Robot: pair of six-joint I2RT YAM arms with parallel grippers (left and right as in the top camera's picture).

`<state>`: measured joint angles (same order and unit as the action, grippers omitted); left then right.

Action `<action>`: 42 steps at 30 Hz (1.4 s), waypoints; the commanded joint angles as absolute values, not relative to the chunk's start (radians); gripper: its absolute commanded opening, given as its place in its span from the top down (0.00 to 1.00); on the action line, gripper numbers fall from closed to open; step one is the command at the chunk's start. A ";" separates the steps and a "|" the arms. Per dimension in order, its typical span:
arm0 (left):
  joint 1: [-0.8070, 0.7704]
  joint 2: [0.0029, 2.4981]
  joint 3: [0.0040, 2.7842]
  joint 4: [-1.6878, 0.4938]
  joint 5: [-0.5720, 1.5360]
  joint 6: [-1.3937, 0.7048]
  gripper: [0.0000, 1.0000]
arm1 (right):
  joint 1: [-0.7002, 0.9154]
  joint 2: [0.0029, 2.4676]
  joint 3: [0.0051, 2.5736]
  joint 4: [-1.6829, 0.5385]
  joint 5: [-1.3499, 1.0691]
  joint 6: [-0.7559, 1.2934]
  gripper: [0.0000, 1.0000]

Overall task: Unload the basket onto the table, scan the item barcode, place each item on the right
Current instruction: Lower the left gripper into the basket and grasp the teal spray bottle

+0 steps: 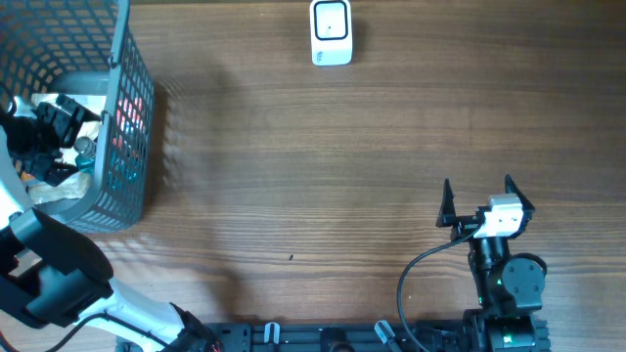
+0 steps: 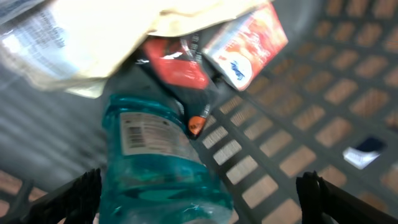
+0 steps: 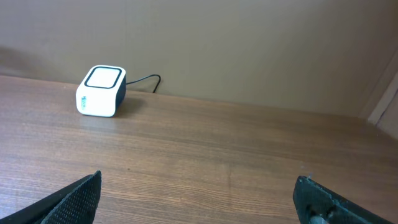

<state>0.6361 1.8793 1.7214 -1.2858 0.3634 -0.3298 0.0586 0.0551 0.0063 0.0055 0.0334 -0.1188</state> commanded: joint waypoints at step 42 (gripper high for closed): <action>0.483 1.882 1.604 -1.174 0.054 -1.392 0.39 | 0.063 0.051 0.006 0.009 0.026 -0.130 0.00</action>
<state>0.4797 1.8641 1.6314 -1.1851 0.0723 -1.3754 0.0586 0.0551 0.0063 0.0055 0.0334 -0.1188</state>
